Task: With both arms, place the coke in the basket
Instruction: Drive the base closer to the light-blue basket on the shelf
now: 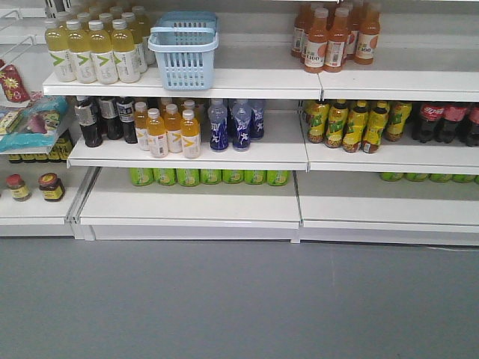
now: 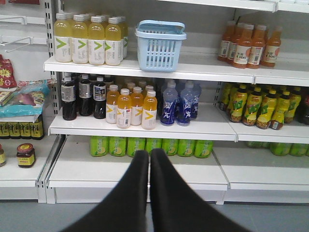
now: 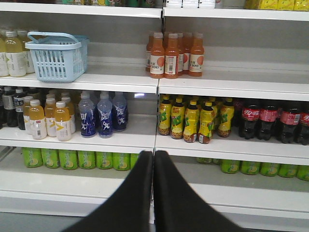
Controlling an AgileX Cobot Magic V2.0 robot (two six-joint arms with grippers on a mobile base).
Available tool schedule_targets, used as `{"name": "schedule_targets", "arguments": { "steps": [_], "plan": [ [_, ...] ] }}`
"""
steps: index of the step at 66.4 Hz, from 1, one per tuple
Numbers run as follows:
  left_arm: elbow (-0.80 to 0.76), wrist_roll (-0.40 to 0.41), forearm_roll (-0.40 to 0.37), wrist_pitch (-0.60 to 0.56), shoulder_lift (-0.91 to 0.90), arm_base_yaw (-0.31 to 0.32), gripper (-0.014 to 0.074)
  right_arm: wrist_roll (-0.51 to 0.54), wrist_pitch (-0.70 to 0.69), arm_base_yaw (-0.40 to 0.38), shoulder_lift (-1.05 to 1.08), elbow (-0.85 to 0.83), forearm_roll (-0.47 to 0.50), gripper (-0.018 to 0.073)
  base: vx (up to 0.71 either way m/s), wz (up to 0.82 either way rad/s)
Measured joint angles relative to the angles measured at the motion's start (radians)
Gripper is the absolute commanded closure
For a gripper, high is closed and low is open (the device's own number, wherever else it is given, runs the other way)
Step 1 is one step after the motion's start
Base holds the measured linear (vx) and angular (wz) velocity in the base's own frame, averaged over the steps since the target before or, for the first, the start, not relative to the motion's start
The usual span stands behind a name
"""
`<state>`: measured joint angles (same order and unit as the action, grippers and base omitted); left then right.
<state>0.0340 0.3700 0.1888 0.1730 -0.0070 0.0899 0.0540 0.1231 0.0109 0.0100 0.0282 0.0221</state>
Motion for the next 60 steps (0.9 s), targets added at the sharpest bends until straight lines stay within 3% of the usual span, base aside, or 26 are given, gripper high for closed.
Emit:
{"name": "schedule_targets", "arguments": {
  "steps": [60],
  "plan": [
    [0.0, 0.0, 0.0, 0.0, 0.0, 0.0, 0.0602, 0.0, 0.0, 0.0, 0.0, 0.0, 0.0, 0.0564, 0.19, 0.0]
  ]
}}
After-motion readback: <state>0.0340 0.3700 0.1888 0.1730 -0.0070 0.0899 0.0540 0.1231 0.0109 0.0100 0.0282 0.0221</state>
